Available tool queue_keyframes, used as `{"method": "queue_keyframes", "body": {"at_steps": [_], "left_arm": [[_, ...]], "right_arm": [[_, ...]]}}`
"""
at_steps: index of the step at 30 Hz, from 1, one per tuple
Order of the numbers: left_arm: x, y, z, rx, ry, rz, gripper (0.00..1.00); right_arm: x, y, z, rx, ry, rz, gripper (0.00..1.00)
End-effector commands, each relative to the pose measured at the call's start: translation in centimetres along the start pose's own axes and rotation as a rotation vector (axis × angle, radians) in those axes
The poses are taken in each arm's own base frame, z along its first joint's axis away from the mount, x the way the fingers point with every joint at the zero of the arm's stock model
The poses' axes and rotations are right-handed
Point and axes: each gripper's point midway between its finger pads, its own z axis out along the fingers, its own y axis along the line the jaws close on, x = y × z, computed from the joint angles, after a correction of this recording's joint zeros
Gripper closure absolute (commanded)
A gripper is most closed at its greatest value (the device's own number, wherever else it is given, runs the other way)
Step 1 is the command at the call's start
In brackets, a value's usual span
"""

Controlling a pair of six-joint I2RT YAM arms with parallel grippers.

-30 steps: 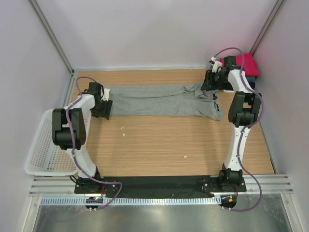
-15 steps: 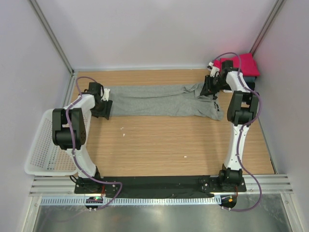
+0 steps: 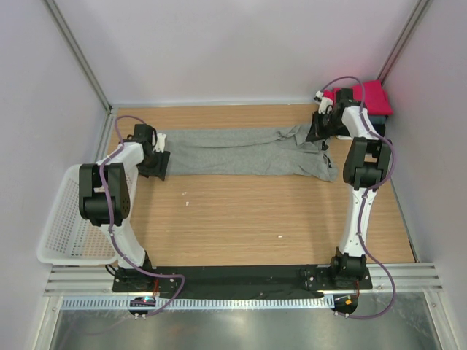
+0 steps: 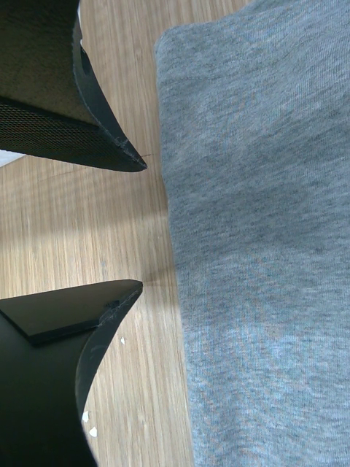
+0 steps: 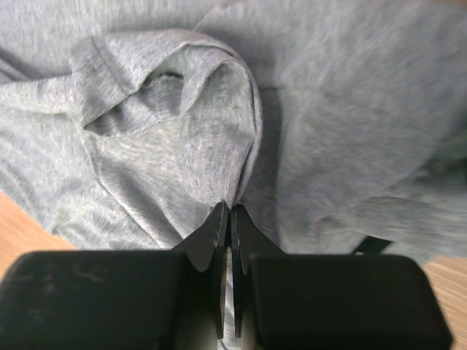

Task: Fold and stack the t-shirts
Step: Fold the tshirt

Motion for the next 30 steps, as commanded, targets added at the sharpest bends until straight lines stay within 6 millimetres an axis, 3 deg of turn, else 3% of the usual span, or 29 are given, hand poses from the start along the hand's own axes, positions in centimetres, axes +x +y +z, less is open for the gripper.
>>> {"method": "queue_keyframes", "body": {"at_steps": [1,5,15,17,20,30], "left_arm": [[-0.4,-0.4,0.1,0.018,-0.016,0.003,0.38],[-0.3,-0.3,0.1,0.018,-0.013,0.0,0.38],[-0.4,-0.4,0.1,0.017,-0.014,0.002,0.38],[-0.3,-0.3,0.1,0.017,-0.011,0.0,0.37],[-0.3,-0.4,0.1,0.016,-0.011,0.001,0.38],[-0.1,-0.5,0.3,0.023,-0.004,0.001,0.38]], "right_arm": [[-5.0,-0.5,-3.5,0.107,-0.127,-0.116,0.92],[-6.8,-1.4,-4.4,0.178,-0.162,-0.159,0.92],[-7.0,-3.9,-2.8,0.311,-0.146,-0.198,0.89],[-7.3,-4.4,-2.6,0.343,-0.158,-0.191,0.83],[-7.8,-4.5,-2.9,0.361,-0.183,-0.192,0.75],[-8.6,-3.4,-3.4,0.336,-0.212,-0.21,0.69]]}}
